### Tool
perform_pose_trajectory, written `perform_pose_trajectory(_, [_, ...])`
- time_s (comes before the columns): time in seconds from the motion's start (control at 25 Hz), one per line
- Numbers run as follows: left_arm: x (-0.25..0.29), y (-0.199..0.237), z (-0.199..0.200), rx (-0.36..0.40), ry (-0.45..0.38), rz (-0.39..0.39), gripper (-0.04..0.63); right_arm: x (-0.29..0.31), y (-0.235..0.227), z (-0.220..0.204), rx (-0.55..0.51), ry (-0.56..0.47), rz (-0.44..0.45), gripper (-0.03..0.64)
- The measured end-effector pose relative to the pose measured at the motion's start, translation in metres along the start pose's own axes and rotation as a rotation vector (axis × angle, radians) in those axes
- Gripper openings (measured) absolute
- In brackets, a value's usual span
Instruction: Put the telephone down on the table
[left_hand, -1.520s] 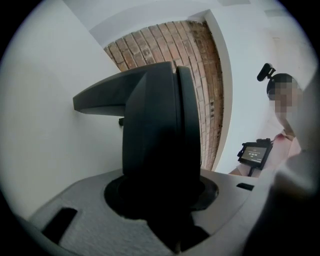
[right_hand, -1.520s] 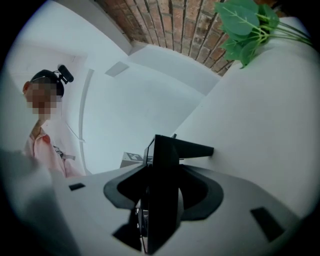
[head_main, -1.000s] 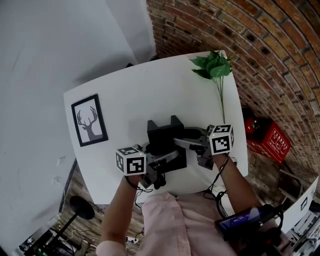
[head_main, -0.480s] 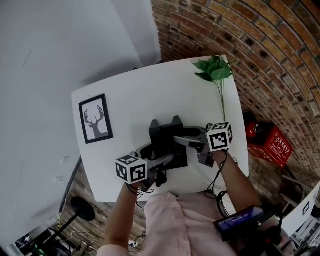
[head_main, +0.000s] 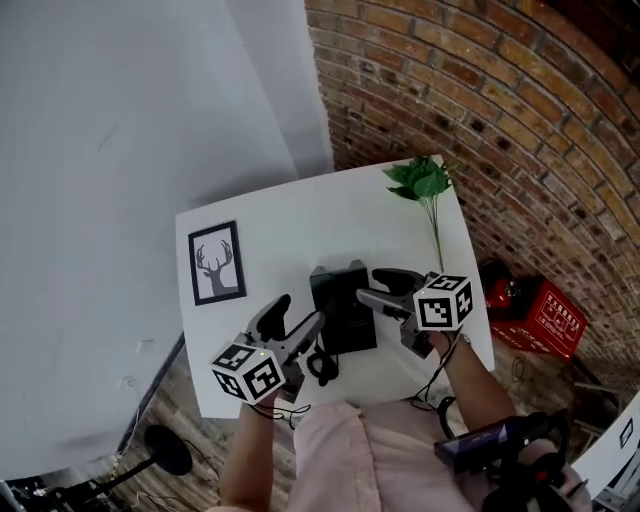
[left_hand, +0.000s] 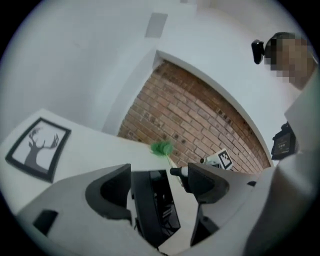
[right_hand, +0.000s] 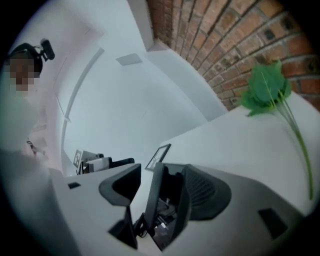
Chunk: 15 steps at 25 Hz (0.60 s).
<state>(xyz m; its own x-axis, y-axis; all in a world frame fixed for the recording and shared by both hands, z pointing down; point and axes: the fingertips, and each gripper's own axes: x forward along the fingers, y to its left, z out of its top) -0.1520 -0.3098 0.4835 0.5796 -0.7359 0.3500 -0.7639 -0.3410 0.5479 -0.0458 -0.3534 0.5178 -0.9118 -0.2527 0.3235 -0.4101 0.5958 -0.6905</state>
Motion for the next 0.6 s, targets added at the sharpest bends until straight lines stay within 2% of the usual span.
perform_pose_trajectory(0.08, [-0.016, -0.021, 0.048, 0.131, -0.123, 0.045, 0.321, -0.013, 0.026, 0.035, -0.100, -0.076, -0.020, 0.250])
perform_pose_trajectory(0.2, [-0.047, -0.062, 0.121, 0.324, -0.306, 0.134, 0.213, -0.037, 0.081, 0.092, -0.306, -0.210, -0.067, 0.179])
perform_pose_trajectory(0.32, [-0.071, -0.087, 0.179, 0.434, -0.471, 0.233, 0.000, -0.060, 0.134, 0.146, -0.561, -0.360, -0.146, 0.101])
perform_pose_trajectory(0.44, [-0.084, -0.101, 0.209, 0.498, -0.545, 0.314, 0.000, -0.079, 0.168, 0.174, -0.720, -0.470, -0.221, 0.015])
perform_pose_trajectory(0.6, [-0.085, -0.118, 0.218, 0.560, -0.580, 0.338, 0.000, -0.093, 0.178, 0.183, -0.802, -0.524, -0.300, 0.006])
